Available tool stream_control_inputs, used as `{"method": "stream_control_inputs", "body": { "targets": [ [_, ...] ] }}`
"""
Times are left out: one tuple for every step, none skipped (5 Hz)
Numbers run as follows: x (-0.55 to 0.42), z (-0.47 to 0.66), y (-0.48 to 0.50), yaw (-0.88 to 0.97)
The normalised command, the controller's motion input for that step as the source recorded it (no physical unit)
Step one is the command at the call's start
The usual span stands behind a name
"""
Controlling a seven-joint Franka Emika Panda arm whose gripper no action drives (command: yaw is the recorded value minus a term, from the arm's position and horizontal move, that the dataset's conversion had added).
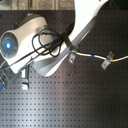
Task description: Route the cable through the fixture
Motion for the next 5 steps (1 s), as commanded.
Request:
{"method": "stream_control_inputs", "body": {
  "targets": [
    [0.081,0.20,0.197,0.41],
    [0.142,0.29,0.130,0.38],
    [0.205,0.23,0.100,0.41],
    [-0.164,0.11,-0.062,0.44],
    [-0.004,0.00,0.015,0.00]
  ]
}}
